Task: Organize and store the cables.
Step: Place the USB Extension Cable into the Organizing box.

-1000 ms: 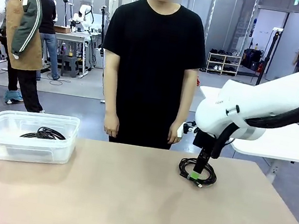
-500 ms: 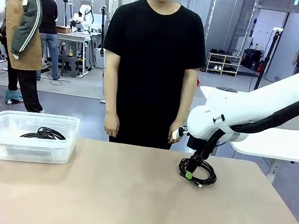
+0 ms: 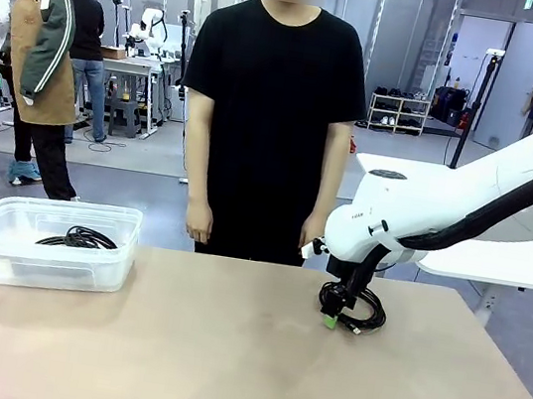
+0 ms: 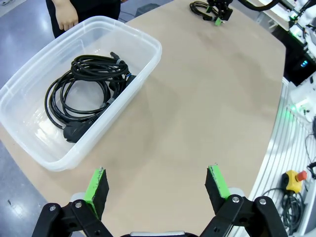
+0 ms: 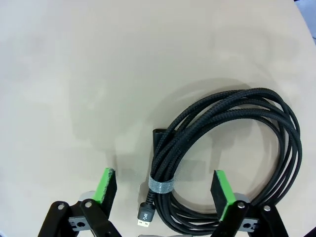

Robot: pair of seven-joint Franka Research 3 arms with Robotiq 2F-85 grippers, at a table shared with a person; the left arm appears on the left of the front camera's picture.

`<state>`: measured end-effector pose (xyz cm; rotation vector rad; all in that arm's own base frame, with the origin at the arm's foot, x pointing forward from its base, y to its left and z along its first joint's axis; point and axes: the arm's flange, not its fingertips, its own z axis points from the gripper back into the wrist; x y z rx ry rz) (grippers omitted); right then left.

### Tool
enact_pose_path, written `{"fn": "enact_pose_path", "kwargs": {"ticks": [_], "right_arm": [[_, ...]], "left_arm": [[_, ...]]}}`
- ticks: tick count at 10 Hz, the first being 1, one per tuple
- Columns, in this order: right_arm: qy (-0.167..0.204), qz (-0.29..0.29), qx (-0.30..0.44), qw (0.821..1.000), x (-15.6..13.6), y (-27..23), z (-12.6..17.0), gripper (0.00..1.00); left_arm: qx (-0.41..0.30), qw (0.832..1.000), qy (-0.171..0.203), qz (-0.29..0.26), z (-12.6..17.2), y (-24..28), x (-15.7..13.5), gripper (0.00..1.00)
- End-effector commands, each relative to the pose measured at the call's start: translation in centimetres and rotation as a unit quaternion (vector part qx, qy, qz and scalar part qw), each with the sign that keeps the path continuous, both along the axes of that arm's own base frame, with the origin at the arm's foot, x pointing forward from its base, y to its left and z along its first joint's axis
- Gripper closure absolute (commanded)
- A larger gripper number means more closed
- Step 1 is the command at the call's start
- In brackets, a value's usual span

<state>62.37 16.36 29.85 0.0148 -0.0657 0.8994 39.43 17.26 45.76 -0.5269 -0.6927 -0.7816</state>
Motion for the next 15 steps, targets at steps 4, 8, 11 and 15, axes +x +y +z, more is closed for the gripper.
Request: {"fn": "enact_pose_path", "kwargs": {"ticks": [4,8,11,15], "right_arm": [[-0.006,-0.029,-0.004,1.000,-0.6,0.2,0.4,1.00],[-0.005,-0.040,0.005,0.999,-1.0,0.2,1.6,1.00],[0.033,-0.025,-0.011,0.999,-3.7,1.1,6.1,1.00],[0.060,0.078,0.002,0.995,-13.5,8.5,11.0,1.00]], "left_arm": [[-0.003,1.000,-0.001,0.013,0.3,-0.1,0.4,0.00],[-0.003,1.000,-0.001,0.013,0.3,-0.1,0.4,0.00],[-0.003,1.000,-0.001,0.013,0.3,-0.1,0.4,0.00],[-0.003,1.000,-0.001,0.013,0.3,-0.1,0.4,0.00]]}}
